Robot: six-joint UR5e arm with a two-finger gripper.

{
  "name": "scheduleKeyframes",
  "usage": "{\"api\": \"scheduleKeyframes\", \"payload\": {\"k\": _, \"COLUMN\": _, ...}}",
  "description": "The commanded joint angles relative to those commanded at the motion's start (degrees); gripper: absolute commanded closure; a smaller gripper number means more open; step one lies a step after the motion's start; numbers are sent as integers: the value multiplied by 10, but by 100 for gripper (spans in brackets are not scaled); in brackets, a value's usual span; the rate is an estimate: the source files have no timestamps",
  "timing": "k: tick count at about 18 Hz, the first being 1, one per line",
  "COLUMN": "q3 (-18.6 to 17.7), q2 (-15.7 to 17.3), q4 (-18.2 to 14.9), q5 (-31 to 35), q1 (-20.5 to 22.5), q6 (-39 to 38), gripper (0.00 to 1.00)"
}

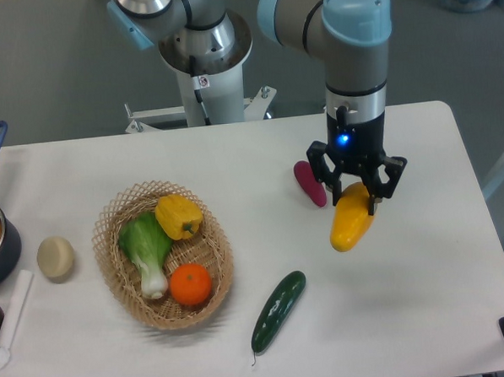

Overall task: Place the mango on the table
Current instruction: 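Carry the held yellow mango down toward the table beside the cucumber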

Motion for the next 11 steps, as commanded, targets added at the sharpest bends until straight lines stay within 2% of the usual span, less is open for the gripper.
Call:
{"api": "scheduleKeyframes", "payload": {"k": 6, "q3": 8, "q2": -26, "q4": 3, "q5": 2, "q1": -12, "q6": -34, "gripper": 74}}
{"api": "scheduleKeyframes", "payload": {"k": 11, "q3": 20, "q2": -70, "q4": 18, "q5": 3, "q1": -20, "q6": -41, "gripper": 74}}
